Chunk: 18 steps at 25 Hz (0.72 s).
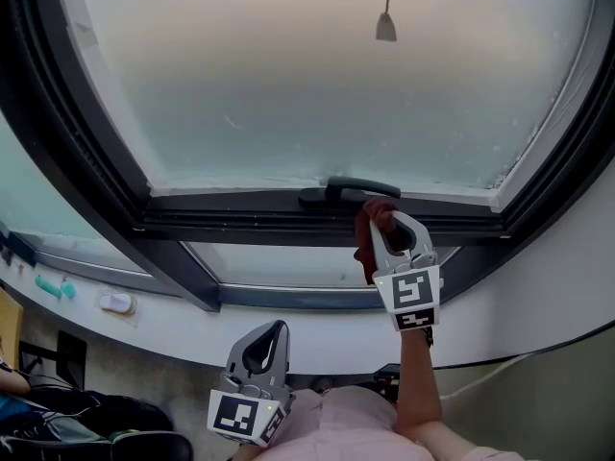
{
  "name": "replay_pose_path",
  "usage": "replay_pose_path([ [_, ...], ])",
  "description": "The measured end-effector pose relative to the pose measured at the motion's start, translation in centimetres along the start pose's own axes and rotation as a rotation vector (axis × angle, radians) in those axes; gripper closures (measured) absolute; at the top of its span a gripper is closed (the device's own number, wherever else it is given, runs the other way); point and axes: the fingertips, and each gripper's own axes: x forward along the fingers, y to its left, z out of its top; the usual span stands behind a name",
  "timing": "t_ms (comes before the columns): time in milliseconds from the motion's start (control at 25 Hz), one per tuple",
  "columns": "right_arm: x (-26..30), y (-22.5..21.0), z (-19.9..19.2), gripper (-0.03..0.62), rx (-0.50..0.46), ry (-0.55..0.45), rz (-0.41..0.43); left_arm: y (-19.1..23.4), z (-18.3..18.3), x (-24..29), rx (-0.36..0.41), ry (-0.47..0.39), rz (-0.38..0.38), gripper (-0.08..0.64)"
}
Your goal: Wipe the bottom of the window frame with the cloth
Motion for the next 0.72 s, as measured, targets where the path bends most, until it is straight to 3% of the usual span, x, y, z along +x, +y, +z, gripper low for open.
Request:
replay_pose_path([
  [720,-1.1,-2.4,-1.2,0.531,0.019,0.021,-0.050,-0.9,-0.2,-0.3,0.000,-0.003,-0.003,0.565],
])
